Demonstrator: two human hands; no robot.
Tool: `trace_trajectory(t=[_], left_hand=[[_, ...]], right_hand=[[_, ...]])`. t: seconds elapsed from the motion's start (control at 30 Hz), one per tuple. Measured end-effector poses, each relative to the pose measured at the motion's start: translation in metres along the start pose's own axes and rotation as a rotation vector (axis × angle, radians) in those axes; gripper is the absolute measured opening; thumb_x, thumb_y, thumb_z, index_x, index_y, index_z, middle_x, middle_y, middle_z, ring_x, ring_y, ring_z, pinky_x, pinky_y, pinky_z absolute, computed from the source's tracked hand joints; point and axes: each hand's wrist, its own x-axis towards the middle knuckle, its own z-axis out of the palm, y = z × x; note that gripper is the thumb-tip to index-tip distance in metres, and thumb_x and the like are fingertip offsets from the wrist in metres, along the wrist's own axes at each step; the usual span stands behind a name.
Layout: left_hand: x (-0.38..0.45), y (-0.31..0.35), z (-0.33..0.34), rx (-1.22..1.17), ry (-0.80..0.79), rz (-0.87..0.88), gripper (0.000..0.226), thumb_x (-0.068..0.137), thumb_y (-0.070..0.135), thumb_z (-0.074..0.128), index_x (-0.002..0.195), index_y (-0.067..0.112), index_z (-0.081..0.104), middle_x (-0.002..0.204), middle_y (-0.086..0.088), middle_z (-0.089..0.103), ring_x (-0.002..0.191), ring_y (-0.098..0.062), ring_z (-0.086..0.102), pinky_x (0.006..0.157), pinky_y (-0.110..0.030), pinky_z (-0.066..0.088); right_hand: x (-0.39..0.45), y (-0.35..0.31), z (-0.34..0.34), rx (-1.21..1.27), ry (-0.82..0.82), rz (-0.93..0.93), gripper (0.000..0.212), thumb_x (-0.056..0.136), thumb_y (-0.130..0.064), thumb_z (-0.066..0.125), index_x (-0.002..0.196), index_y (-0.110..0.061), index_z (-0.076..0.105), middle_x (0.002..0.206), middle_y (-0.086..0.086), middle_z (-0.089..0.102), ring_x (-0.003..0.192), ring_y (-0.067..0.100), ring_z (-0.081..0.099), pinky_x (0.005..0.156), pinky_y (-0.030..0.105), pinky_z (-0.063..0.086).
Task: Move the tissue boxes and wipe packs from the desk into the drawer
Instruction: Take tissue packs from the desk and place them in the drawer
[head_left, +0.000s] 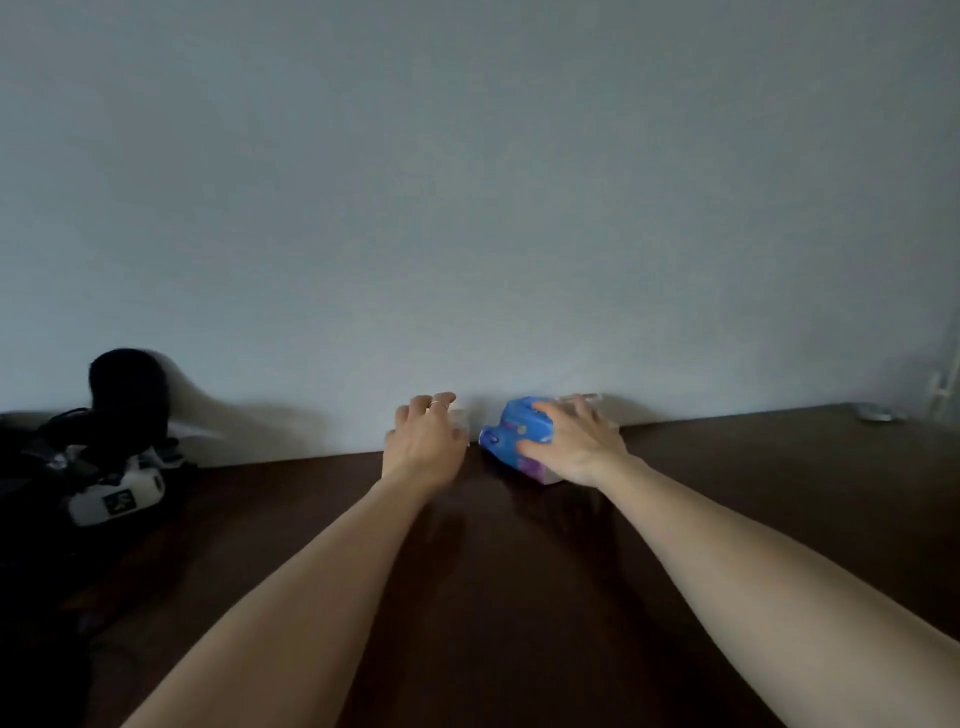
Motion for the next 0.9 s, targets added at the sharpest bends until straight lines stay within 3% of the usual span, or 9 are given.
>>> trace_trajectory(t=[0.13, 0.3, 0.37, 0.53, 0.6, 0.67, 0.7, 0.8, 0.9], left_hand=[[0.036, -0.022, 0.045, 0.093, 0.0, 0.081, 0.048, 0.099, 0.033, 0.05, 0.144, 0.017, 0.046, 0.144, -0.012, 0.047, 0.134, -0.033, 0.038, 0.105, -0.048, 0.041], [0.042, -0.025, 0.049, 0.235, -0.04, 0.054, 0.047, 0.099, 0.044, 0.046, 0.128, 0.011, 0.062, 0.128, -0.018, 0.057, 0.12, -0.036, 0.051, 0.096, -0.045, 0.043], [0.028, -0.022, 0.043, 0.254, -0.084, 0.059, 0.049, 0.099, 0.048, 0.045, 0.126, 0.011, 0.062, 0.126, -0.018, 0.056, 0.119, -0.036, 0.051, 0.096, -0.045, 0.043], [-0.021, -0.026, 0.013, 0.282, -0.103, 0.08, 0.049, 0.098, 0.052, 0.044, 0.127, 0.017, 0.061, 0.125, -0.011, 0.058, 0.119, -0.03, 0.053, 0.097, -0.042, 0.043], [-0.05, -0.024, -0.005, 0.275, -0.131, 0.072, 0.048, 0.097, 0.053, 0.044, 0.126, 0.019, 0.062, 0.124, -0.007, 0.058, 0.119, -0.027, 0.053, 0.096, -0.041, 0.043], [-0.085, -0.021, -0.026, 0.293, -0.145, 0.078, 0.047, 0.097, 0.053, 0.046, 0.128, 0.021, 0.062, 0.124, -0.004, 0.056, 0.119, -0.024, 0.051, 0.096, -0.039, 0.042], [-0.103, -0.019, -0.038, 0.309, -0.146, 0.092, 0.047, 0.097, 0.054, 0.048, 0.129, 0.022, 0.061, 0.125, -0.003, 0.055, 0.121, -0.023, 0.049, 0.097, -0.038, 0.04], [-0.164, -0.01, -0.075, 0.337, -0.174, 0.146, 0.051, 0.09, 0.062, 0.057, 0.126, 0.026, 0.058, 0.128, 0.001, 0.057, 0.122, -0.022, 0.05, 0.097, -0.038, 0.037], [-0.228, 0.003, -0.108, 0.393, -0.143, 0.188, 0.05, 0.086, 0.066, 0.056, 0.114, 0.024, 0.056, 0.109, -0.002, 0.067, 0.109, -0.023, 0.059, 0.088, -0.037, 0.039]], right_hand=[[0.042, 0.018, 0.038, -0.21, -0.092, -0.105, 0.052, 0.102, -0.057, 0.028, 0.148, -0.038, 0.041, 0.168, 0.01, 0.026, 0.146, 0.039, 0.034, 0.111, 0.045, 0.031], [0.049, 0.024, 0.046, -0.141, -0.098, -0.039, 0.076, 0.097, -0.071, 0.023, 0.159, -0.029, 0.03, 0.166, 0.013, 0.033, 0.146, 0.036, 0.039, 0.115, 0.043, 0.032], [0.037, 0.021, 0.041, -0.14, -0.121, -0.047, 0.075, 0.098, -0.071, 0.024, 0.159, -0.028, 0.031, 0.162, 0.016, 0.039, 0.143, 0.036, 0.044, 0.111, 0.04, 0.035], [-0.031, 0.005, 0.019, -0.107, -0.156, -0.118, 0.062, 0.1, -0.063, 0.033, 0.149, -0.027, 0.042, 0.138, 0.013, 0.06, 0.122, 0.033, 0.059, 0.087, 0.039, 0.042], [-0.068, -0.002, 0.013, -0.074, -0.153, -0.145, 0.045, 0.099, -0.059, 0.035, 0.125, -0.027, 0.053, 0.116, 0.007, 0.066, 0.103, 0.028, 0.063, 0.075, 0.038, 0.042], [-0.11, -0.007, 0.005, -0.038, -0.134, -0.17, 0.027, 0.1, -0.056, 0.037, 0.095, -0.031, 0.047, 0.095, 0.0, 0.062, 0.083, 0.018, 0.06, 0.061, 0.036, 0.038], [-0.131, -0.01, -0.001, -0.03, -0.109, -0.18, 0.025, 0.101, -0.053, 0.038, 0.09, -0.031, 0.043, 0.09, -0.001, 0.059, 0.077, 0.015, 0.058, 0.058, 0.034, 0.037], [-0.194, -0.018, -0.018, -0.021, -0.007, -0.196, 0.02, 0.102, -0.045, 0.046, 0.096, -0.027, 0.051, 0.094, 0.001, 0.052, 0.081, 0.023, 0.058, 0.067, 0.036, 0.041], [-0.255, -0.029, -0.026, 0.011, 0.102, -0.241, 0.022, 0.104, -0.037, 0.049, 0.1, -0.02, 0.061, 0.085, -0.002, 0.045, 0.085, 0.028, 0.057, 0.07, 0.035, 0.037]])
